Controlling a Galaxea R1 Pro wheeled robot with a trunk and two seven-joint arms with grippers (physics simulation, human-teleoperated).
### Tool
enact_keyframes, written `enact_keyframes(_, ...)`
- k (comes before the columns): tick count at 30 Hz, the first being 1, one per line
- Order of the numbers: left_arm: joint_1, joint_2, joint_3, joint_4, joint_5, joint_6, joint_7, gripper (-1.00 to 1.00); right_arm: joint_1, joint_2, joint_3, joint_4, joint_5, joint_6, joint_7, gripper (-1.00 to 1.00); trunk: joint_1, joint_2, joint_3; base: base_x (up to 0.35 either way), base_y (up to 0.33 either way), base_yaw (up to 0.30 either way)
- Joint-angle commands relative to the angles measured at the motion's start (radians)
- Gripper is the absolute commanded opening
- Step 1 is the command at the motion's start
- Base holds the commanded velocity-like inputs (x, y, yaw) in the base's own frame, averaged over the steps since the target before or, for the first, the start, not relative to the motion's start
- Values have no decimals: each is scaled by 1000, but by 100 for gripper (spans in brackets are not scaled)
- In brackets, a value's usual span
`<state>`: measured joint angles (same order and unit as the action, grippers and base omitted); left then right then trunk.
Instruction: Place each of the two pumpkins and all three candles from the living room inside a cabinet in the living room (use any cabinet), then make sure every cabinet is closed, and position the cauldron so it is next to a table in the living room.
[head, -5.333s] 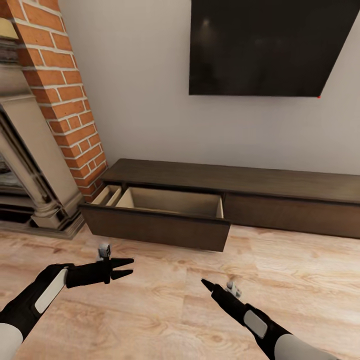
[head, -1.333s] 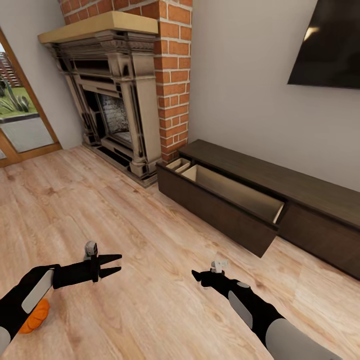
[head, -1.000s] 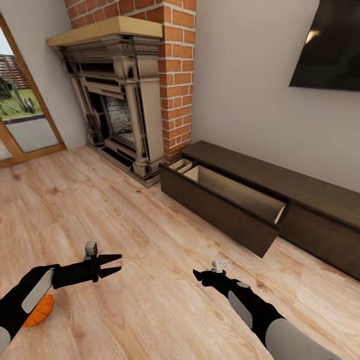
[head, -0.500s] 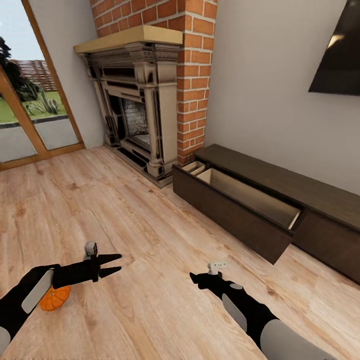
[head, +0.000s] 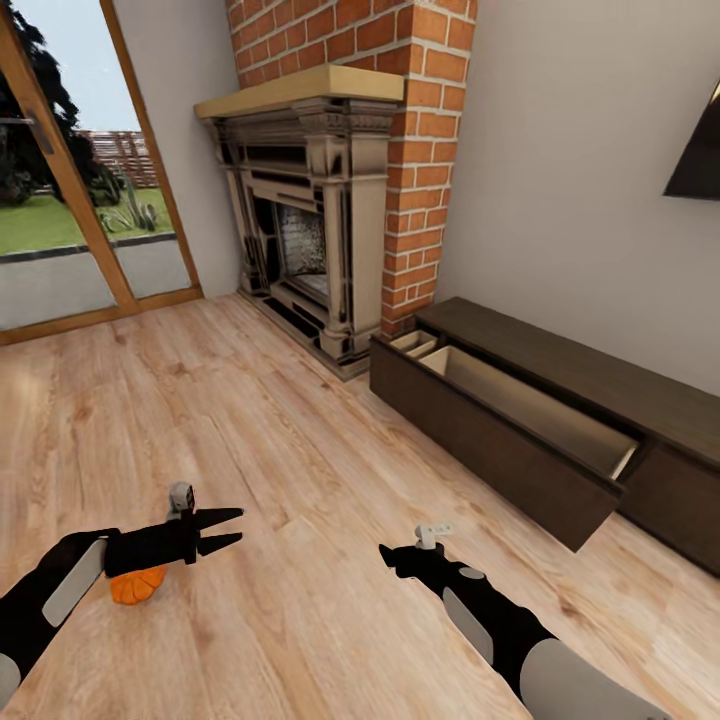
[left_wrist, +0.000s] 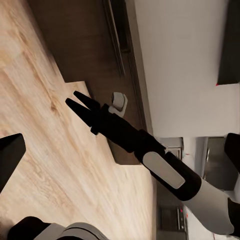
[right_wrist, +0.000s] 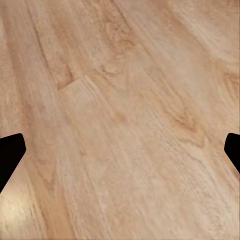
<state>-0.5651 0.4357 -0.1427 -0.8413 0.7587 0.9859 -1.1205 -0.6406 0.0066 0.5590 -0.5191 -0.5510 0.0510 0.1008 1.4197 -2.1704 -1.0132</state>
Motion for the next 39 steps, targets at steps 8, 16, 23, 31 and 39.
enact_keyframes(8, -1, 0, -3, 1, 4, 5, -2, 100, -1, 0, 4, -1, -7, 1, -3, 100, 0, 0, 10, 143, 0, 184)
enact_keyframes(16, -1, 1, -3, 1, 4, 5, -2, 100, -1, 12, 14, -1, -2, 1, -31, 100, 0, 0, 20, 40, 0, 186)
enact_keyframes(23, -1, 1, -3, 2, 5, 5, -1, 100, -1, 21, 38, -1, 26, 0, -44, 100, 0, 0, 29, 1, 0, 187)
enact_keyframes(31, -1, 1, -3, 8, 5, 5, -2, 100, -1, 21, 39, -1, 28, 0, -45, 100, 0, 0, 39, 0, 0, 187)
enact_keyframes(39, -1, 11, -3, 10, 6, 5, -2, 100, -1, 20, 39, -1, 29, -3, -44, 100, 0, 0, 47, 0, 0, 173)
